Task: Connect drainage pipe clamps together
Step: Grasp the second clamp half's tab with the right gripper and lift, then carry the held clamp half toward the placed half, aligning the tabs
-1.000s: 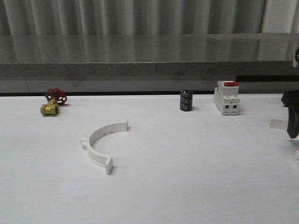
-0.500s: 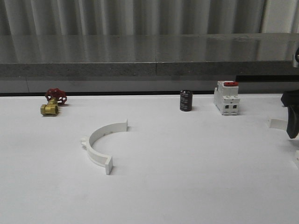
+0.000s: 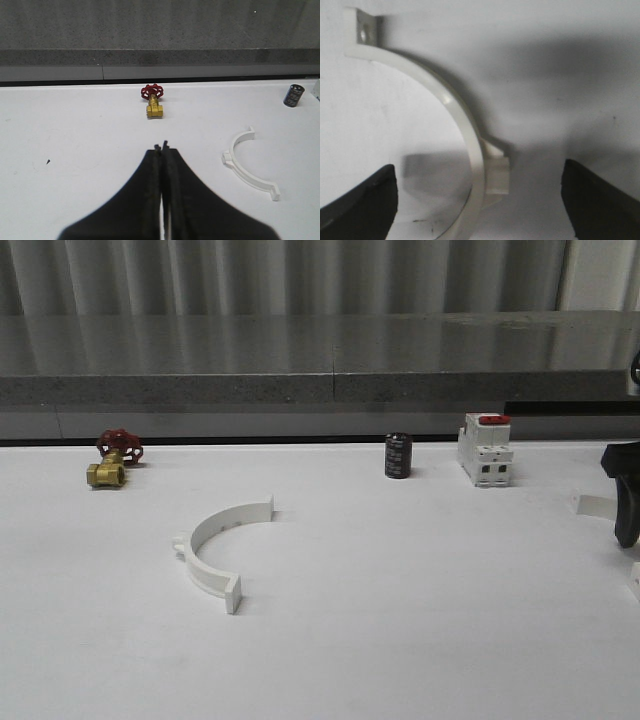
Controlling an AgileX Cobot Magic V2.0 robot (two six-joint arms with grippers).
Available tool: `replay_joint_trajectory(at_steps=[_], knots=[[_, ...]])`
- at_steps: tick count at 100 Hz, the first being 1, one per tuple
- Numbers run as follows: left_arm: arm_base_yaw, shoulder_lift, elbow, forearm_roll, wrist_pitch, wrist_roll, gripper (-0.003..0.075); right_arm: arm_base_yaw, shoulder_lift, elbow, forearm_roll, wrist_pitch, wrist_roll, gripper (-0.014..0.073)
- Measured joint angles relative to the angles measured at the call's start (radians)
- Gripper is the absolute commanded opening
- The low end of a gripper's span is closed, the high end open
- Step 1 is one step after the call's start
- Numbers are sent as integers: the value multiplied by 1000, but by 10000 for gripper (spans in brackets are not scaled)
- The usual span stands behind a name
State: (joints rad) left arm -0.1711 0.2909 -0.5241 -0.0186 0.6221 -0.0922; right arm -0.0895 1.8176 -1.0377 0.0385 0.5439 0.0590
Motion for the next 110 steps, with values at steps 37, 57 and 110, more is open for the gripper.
replay_joint_trajectory(at_steps=[37, 57, 110], knots=[[0, 0, 0, 0, 0, 0, -20, 0, 10, 0, 16, 0, 18, 217], [0, 0, 0, 0, 0, 0, -20, 0, 14, -1, 38, 3, 23, 22], [0, 0, 0, 0, 0, 0, -20, 131, 0, -85, 86, 55, 78, 13]])
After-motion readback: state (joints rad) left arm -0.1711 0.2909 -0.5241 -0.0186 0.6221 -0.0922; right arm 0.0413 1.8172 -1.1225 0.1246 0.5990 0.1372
